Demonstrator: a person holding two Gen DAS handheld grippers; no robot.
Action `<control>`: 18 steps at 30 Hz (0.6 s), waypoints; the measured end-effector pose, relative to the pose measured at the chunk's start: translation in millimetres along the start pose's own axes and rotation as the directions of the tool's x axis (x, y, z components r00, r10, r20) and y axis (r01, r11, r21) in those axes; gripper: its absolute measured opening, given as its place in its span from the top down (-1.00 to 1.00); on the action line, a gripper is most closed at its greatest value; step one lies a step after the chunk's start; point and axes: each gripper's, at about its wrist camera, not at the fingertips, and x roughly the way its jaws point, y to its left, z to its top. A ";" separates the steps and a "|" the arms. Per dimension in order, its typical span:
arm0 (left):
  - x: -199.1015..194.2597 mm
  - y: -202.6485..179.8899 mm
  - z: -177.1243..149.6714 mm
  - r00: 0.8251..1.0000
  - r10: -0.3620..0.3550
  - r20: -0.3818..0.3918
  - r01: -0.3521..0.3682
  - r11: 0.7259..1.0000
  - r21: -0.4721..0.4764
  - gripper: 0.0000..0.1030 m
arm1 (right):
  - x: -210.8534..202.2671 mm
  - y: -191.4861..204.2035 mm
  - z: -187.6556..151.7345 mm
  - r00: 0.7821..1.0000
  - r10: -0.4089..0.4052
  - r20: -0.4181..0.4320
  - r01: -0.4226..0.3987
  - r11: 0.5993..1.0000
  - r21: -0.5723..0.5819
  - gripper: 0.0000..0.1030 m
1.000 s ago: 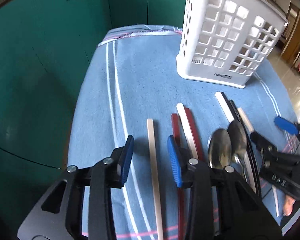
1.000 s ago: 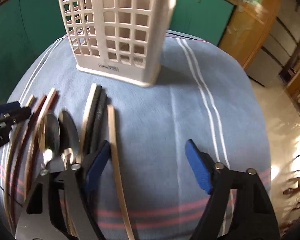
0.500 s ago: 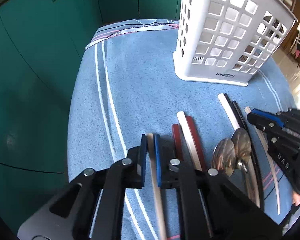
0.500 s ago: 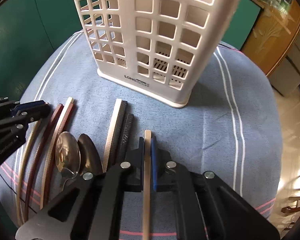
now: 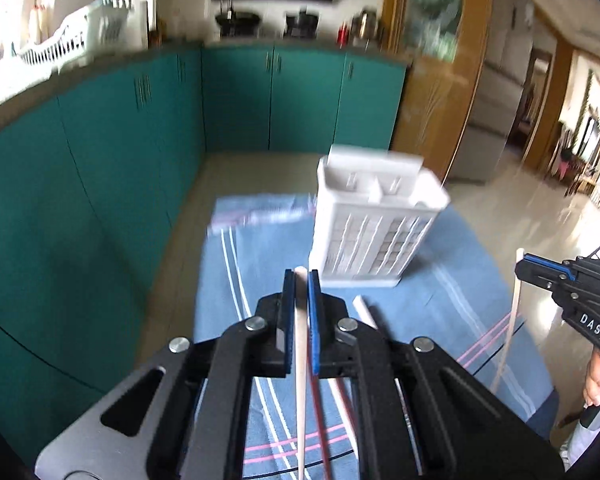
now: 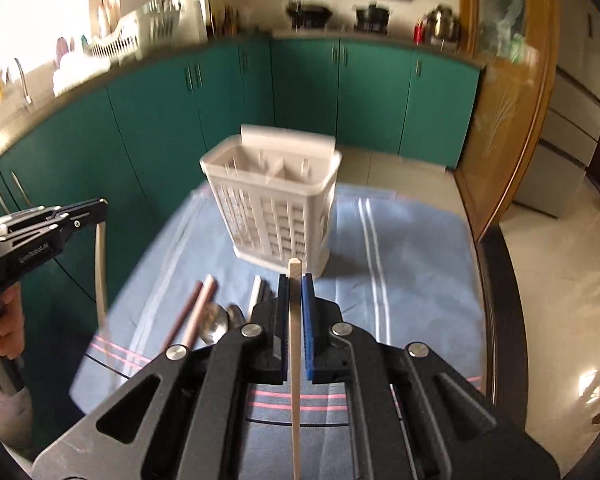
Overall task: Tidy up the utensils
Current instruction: 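Lift both chopsticks and lower them into the white utensil holder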
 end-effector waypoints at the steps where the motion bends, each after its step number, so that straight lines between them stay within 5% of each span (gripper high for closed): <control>1: -8.1 -0.1 2.7 1.000 -0.005 0.020 0.005 1.000 -0.001 0.88 | -14.7 -2.3 3.3 1.000 0.010 0.030 -0.011 1.000 0.010 0.87; 7: -53.6 -9.0 47.1 0.985 -0.048 0.167 0.046 0.999 0.019 0.88 | -69.1 -9.1 44.1 0.981 0.074 0.181 -0.080 0.997 0.023 0.87; 11: -78.9 -14.5 110.1 0.955 -0.077 0.286 0.078 0.997 0.008 0.88 | -95.6 -3.0 97.1 0.955 0.076 0.287 -0.080 0.997 0.001 0.87; 13: -84.8 -15.0 139.7 0.941 -0.077 0.330 0.088 0.996 -0.019 0.88 | -104.7 0.7 127.4 0.932 0.029 0.361 -0.031 1.000 0.000 0.87; 16: -84.8 -18.5 175.4 0.896 -0.040 0.443 0.069 0.996 -0.050 0.88 | -97.5 3.0 163.5 0.907 -0.065 0.416 0.058 0.998 0.030 0.87; 18: -64.0 -21.2 189.5 0.900 0.022 0.435 0.024 0.995 -0.101 0.88 | -79.8 -1.1 176.5 0.903 -0.093 0.420 0.076 0.995 0.058 0.87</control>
